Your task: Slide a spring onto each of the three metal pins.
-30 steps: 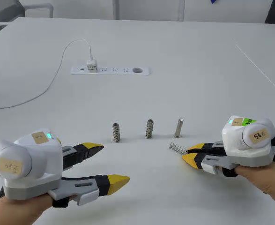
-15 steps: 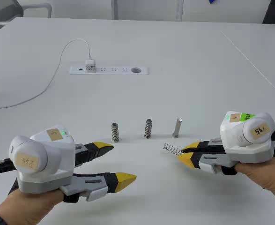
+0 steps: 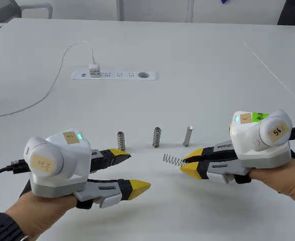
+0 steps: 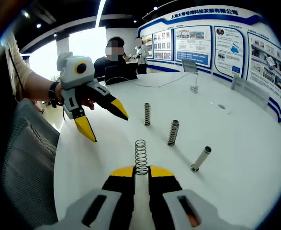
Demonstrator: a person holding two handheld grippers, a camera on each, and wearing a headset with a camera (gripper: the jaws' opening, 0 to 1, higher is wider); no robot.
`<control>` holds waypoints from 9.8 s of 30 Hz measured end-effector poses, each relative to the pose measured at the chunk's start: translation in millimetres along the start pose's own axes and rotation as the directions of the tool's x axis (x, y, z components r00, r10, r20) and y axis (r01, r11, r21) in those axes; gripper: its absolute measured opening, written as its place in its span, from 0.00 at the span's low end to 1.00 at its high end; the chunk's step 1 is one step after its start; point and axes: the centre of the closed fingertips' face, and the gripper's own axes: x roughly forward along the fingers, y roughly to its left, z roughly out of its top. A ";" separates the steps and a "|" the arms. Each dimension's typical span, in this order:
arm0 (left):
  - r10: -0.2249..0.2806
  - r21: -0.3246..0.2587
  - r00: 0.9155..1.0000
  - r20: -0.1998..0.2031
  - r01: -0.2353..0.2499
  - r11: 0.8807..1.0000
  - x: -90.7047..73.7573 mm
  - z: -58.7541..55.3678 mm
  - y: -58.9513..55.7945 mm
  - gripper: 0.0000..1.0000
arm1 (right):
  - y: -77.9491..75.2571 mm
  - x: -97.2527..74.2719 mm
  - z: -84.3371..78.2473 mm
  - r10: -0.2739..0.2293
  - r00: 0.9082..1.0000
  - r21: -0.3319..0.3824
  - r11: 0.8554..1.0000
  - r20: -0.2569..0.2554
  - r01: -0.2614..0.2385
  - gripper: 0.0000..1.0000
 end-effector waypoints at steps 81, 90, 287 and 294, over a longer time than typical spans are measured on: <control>-0.117 0.137 0.993 -0.028 0.119 0.983 18.9 4.4 -40.2 0.11 | 64.1 -0.3 59.7 0.219 0.975 -0.207 0.956 0.026 -0.209 0.11; -0.093 0.091 0.996 -0.007 0.093 0.991 15.3 4.6 -34.1 0.24 | 55.4 -4.1 59.0 0.198 0.980 -0.201 0.961 0.027 -0.188 0.11; 0.180 -0.061 0.983 -0.023 -0.181 0.982 -48.8 -26.2 34.8 0.56 | -79.0 -22.5 0.9 -0.164 0.984 -0.057 0.985 -0.069 0.160 0.38; 0.185 -0.064 0.983 -0.021 -0.186 0.981 -49.4 -25.7 36.3 0.57 | -73.8 -31.2 -2.4 -0.171 0.984 -0.049 0.984 -0.048 0.169 0.43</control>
